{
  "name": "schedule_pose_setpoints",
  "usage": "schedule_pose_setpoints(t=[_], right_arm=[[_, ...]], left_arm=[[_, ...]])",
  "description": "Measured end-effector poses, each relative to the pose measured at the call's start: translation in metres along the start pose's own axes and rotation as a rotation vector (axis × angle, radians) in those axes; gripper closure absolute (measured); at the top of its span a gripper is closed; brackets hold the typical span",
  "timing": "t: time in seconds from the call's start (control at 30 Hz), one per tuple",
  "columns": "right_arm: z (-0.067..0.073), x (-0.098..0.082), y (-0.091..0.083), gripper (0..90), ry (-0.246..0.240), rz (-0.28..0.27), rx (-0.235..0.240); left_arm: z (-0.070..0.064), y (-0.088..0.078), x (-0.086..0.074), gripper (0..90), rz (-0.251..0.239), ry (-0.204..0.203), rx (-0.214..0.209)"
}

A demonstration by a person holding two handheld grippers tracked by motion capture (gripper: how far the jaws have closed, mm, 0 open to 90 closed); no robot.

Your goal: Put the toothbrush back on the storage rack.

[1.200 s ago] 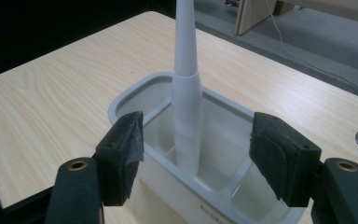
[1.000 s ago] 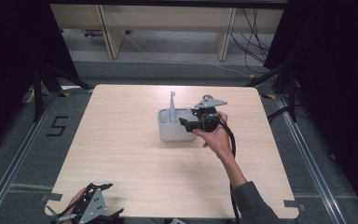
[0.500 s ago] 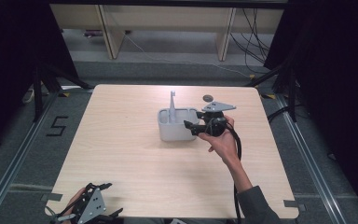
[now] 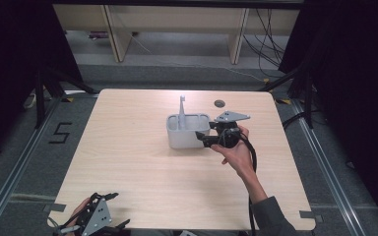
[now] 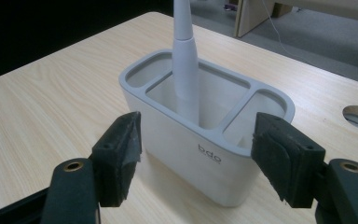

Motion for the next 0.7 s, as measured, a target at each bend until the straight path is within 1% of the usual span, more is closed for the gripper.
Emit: schedule_pose_setpoints(t=[0.03, 0.1, 0.13, 0.17, 0.2, 0.23, 0.27, 0.3, 0.33, 0.37, 0.4, 0.43, 0.47, 0.5, 0.53, 0.57, 0.6, 0.63, 0.67, 0.7], right_arm=[[0.001, -0.001, -0.001, 33.7, 0.011, -0.002, 0.002], [-0.001, -0.001, -0.003, 33.5, -0.007, -0.001, -0.002], [-0.001, -0.001, -0.003, 33.5, -0.007, -0.001, -0.002], [0.001, -0.002, -0.004, 33.5, 0.017, -0.004, -0.008], [0.000, -0.003, -0.005, 33.4, -0.003, -0.004, -0.004], [0.001, -0.003, -0.004, 33.3, 0.018, -0.018, -0.001], [0.000, -0.004, -0.007, 33.1, 0.006, -0.004, -0.010], [0.001, -0.004, -0.008, 33.1, 0.005, -0.003, -0.003], [0.001, -0.005, -0.007, 33.0, 0.014, -0.014, 0.000], [0.002, -0.005, -0.008, 33.0, 0.012, -0.013, 0.007], [0.002, -0.006, -0.009, 32.8, 0.014, -0.012, -0.002], [0.001, -0.007, -0.010, 32.7, 0.003, 0.000, -0.009], [0.002, -0.008, -0.011, 32.5, 0.012, 0.002, -0.001], [0.003, -0.008, -0.011, 32.4, 0.018, 0.002, 0.001], [0.001, -0.009, -0.013, 32.3, 0.001, 0.006, -0.010], [0.003, -0.011, -0.012, 32.2, 0.030, -0.008, -0.003], [0.001, -0.012, -0.013, 32.2, 0.010, 0.000, -0.004], [0.001, -0.013, -0.015, 32.1, 0.015, 0.009, -0.010], [0.001, -0.014, -0.015, 32.1, 0.008, 0.012, -0.008], [0.000, -0.015, -0.016, 32.1, 0.008, 0.014, -0.019]], left_arm=[[0.000, 0.000, 0.000, 14.9, 0.000, 0.000, 0.000], [0.001, -0.001, 0.000, 14.9, 0.014, 0.007, 0.001], [0.001, -0.001, 0.000, 14.9, 0.014, 0.007, 0.001], [0.001, -0.001, 0.000, 14.9, 0.004, 0.003, 0.000], [0.001, 0.000, 0.000, 14.9, 0.003, 0.001, 0.001], [0.001, 0.000, 0.000, 14.9, 0.004, 0.003, 0.000], [0.000, 0.000, 0.000, 14.9, -0.002, -0.005, 0.001], [0.000, 0.000, 0.000, 14.9, 0.001, 0.000, 0.000], [0.000, 0.000, 0.000, 14.9, 0.000, -0.004, 0.002], [0.000, 0.000, 0.000, 14.9, -0.003, -0.008, 0.002], [0.000, 0.000, 0.000, 14.9, 0.000, -0.005, 0.001], [0.000, 0.000, 0.000, 14.9, 0.000, -0.005, 0.001], [0.000, 0.000, 0.000, 14.9, -0.003, -0.006, 0.002], [0.000, -0.001, 0.000, 15.0, 0.007, 0.012, -0.003], [0.001, -0.001, 0.000, 14.9, 0.008, 0.016, -0.003], [0.001, -0.001, 0.000, 14.9, 0.009, 0.017, -0.003], [0.001, -0.001, 0.000, 14.9, 0.009, 0.017, -0.003], [0.000, 0.000, 0.000, 14.9, -0.001, 0.000, 0.001], [0.000, 0.000, 0.000, 14.9, 0.000, -0.004, 0.003], [0.000, 0.000, 0.000, 14.9, -0.001, -0.003, 0.001]])
Point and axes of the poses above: each handheld gripper's, and its own axes: y roughly forward along the jaws, x roughly out of its top, z roughly to its left, the point moved 3 cm from there along y, roughly forward along the jaws, and after that the axes turned 14 degrees about x, right-handed, at the moved point
